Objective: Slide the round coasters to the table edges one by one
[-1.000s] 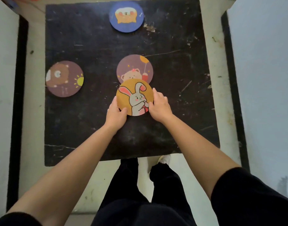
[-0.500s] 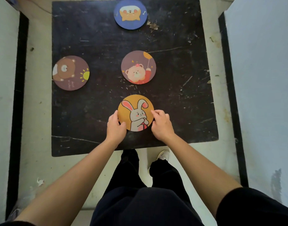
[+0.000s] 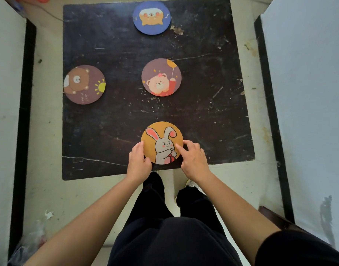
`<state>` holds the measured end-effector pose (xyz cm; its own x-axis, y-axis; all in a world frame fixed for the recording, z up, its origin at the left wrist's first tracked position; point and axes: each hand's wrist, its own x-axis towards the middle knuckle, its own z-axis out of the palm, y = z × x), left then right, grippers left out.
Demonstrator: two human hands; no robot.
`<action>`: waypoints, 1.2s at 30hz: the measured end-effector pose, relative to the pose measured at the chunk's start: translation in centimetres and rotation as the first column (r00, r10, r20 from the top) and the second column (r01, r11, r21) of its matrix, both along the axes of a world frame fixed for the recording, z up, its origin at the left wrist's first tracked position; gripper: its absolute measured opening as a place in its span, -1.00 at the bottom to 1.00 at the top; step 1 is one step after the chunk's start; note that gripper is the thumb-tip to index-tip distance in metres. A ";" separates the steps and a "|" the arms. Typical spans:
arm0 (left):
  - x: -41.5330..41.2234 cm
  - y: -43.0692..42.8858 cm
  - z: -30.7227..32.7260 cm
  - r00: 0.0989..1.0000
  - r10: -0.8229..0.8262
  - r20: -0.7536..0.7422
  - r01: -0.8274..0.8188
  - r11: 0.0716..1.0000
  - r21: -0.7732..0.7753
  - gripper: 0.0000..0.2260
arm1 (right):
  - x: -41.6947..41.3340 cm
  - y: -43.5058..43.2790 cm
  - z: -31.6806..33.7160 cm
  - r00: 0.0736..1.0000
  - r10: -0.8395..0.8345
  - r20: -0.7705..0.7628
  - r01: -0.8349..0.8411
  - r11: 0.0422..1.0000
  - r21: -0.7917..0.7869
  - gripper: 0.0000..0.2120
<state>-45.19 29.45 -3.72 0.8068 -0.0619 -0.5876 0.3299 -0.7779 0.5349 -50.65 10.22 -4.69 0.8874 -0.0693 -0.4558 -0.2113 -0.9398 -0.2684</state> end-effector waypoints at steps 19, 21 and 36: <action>5.7 -0.2 4.1 0.878 -0.454 0.154 0.361 0.837 0.410 -0.46 | 4.5 -3.0 3.7 0.998 0.003 0.057 0.004 0.992 -0.128 -0.51; 9.2 -0.9 6.7 0.824 -0.498 0.272 0.346 0.821 0.454 -0.46 | 7.4 -4.6 6.2 0.986 -0.053 0.157 0.080 0.983 -0.167 -0.51; 17.5 -13.5 16.4 0.597 -0.616 0.513 0.315 0.769 0.557 -0.39 | 12.5 -19.1 17.9 0.848 -0.046 0.527 0.246 0.916 -0.316 -0.40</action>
<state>-27.65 15.93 12.66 0.8959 -0.4442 -0.0040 -0.4423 -0.8928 0.0852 -38.15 -8.92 13.22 0.9494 -0.2856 0.1303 -0.2846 -0.9583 -0.0266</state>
